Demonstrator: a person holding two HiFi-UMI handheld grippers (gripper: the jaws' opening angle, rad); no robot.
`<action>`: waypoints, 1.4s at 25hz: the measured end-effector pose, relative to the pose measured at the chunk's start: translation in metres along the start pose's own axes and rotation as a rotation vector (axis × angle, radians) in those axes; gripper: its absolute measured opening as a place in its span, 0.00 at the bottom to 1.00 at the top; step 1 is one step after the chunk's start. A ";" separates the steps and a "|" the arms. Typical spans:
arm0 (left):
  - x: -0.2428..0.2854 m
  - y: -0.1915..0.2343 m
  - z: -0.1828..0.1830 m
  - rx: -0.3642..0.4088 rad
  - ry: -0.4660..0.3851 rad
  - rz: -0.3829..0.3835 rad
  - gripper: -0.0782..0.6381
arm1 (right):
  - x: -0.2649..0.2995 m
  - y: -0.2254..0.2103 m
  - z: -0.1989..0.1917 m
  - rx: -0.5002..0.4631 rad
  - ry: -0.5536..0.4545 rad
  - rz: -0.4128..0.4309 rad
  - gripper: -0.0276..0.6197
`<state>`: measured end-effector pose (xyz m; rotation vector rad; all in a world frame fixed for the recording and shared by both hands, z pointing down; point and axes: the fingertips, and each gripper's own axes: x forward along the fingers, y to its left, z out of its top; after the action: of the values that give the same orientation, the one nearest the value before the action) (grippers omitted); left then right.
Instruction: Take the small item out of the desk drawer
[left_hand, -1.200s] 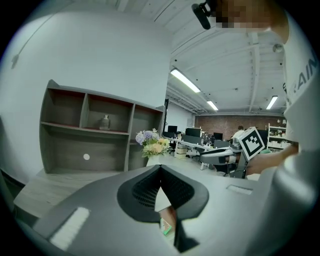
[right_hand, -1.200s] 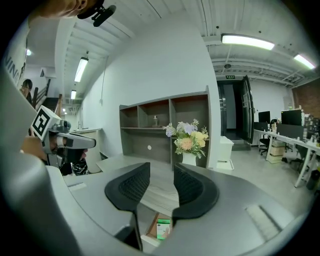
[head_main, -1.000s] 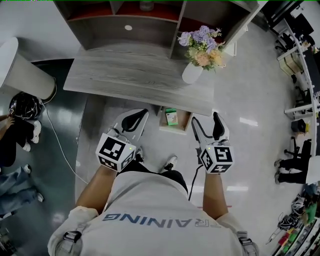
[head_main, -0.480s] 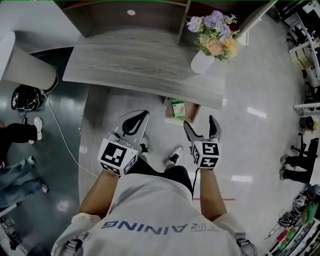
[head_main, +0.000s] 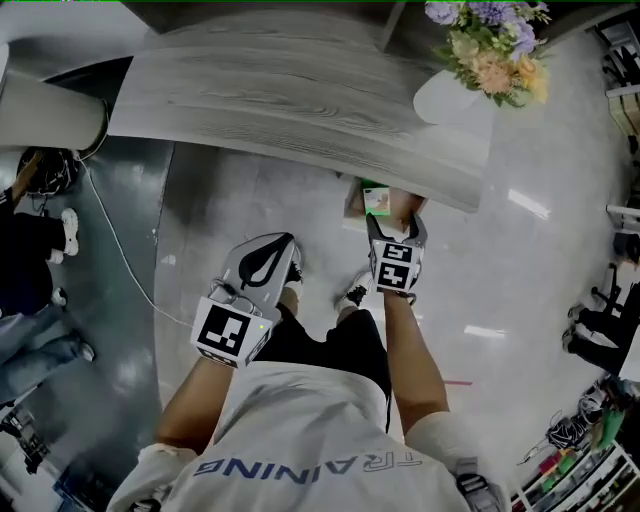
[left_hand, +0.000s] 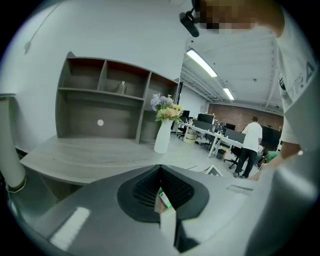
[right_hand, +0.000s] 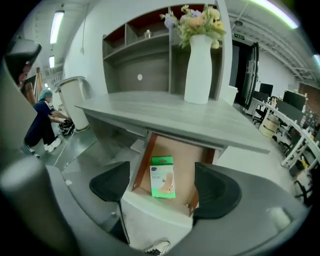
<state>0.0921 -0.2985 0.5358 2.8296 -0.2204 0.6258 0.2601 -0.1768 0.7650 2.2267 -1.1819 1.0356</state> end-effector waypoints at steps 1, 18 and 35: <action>0.003 0.003 -0.007 -0.006 0.011 0.005 0.11 | 0.015 0.002 -0.006 -0.001 0.018 -0.002 0.69; 0.005 0.023 -0.078 -0.112 0.106 0.050 0.11 | 0.124 0.001 -0.068 -0.074 0.214 -0.113 0.66; -0.012 -0.013 -0.038 -0.042 0.085 0.015 0.11 | 0.050 0.015 -0.043 -0.102 0.111 -0.074 0.52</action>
<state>0.0684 -0.2745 0.5617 2.7569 -0.2368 0.7343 0.2476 -0.1840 0.8311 2.0897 -1.0728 1.0322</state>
